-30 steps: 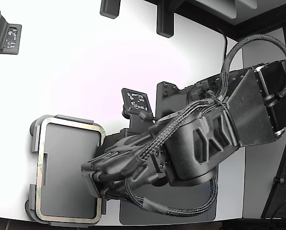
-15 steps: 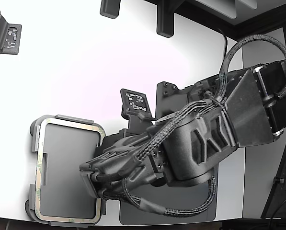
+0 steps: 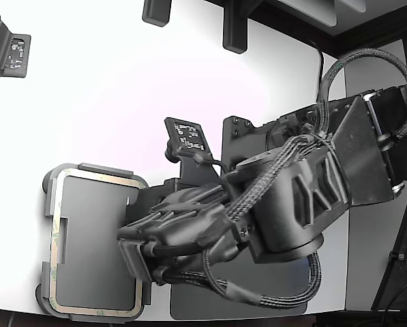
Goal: Grab top frame and put it into gray box.
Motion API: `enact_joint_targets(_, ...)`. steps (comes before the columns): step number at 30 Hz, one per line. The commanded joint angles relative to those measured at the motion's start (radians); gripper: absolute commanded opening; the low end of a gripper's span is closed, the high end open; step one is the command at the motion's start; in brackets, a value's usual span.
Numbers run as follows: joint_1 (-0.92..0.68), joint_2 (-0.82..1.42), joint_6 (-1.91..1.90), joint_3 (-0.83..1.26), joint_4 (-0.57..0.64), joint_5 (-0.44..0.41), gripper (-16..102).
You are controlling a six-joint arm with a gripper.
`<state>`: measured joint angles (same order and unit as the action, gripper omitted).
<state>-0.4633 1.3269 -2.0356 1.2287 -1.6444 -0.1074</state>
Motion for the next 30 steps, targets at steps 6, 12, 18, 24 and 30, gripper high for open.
enact_joint_targets(6,0.006,0.192,0.376,0.014,0.132,-0.216,100)
enact_joint_targets(12,0.037,0.477,0.913,0.259,0.327,-0.367,100)
enact_joint_targets(18,0.202,0.857,1.493,0.652,0.589,-0.293,100)
enact_joint_targets(24,0.41,1.123,1.822,0.891,0.604,-0.074,100)
enact_joint_targets(30,0.456,1.427,1.873,1.203,0.649,-0.051,100)
